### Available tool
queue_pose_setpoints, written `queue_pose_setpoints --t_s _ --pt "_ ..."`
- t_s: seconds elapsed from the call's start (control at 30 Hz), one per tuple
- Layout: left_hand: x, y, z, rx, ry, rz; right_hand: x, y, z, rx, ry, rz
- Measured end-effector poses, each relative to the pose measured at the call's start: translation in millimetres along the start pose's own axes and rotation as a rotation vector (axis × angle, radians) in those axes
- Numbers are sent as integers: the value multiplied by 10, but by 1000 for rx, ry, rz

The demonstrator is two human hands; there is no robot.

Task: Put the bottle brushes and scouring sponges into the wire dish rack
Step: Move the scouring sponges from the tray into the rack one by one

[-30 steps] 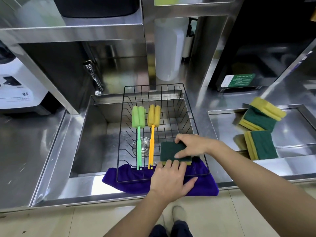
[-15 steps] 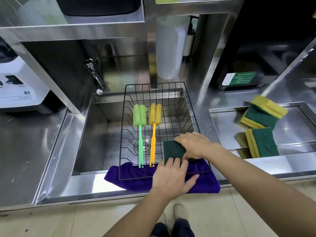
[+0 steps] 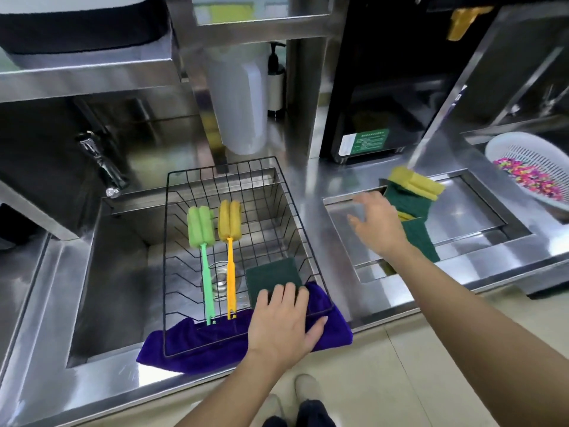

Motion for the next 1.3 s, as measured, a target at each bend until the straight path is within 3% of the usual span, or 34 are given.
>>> queue_pose_setpoints --t_s 0.17,0.33,0.43,0.63,0.73,0.87,1.03,1.17,1.3 --pt "-4 23 -55 0 61 -41 102 621 47 83 22 -399" --pt "15 20 -95 -31 87 -87 240 995 -3 -12 -51 -624" --pt "22 20 -93 -29 89 -80 241 1070 -23 -32 -71 -641" --pt "20 15 -92 -13 102 -66 68 666 105 -224 185 -436" --pt "22 16 -92 0 102 -58 -49 385 103 -359 186 -320" --pt "31 11 -88 7 86 -36 -141 -54 53 -411 80 -172" --pt "59 -12 -46 12 84 -8 -56 -546 -186 -392 -211 103" --pt "148 -69 -73 -41 124 -59 4 -830 -469 -264 -367 315" --pt "194 -86 -104 -62 162 -102 10 -994 -733 -220 -498 389"
Point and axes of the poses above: each hand's wrist, its own x-axis away from the middle knuckle, its own z-axis out of the back of the hand, y = z × x, the point moved 2 cm from there along -x, towards the middle knuckle, and after that the axes turned 6 degrees about -x, right-handed, at the moved point
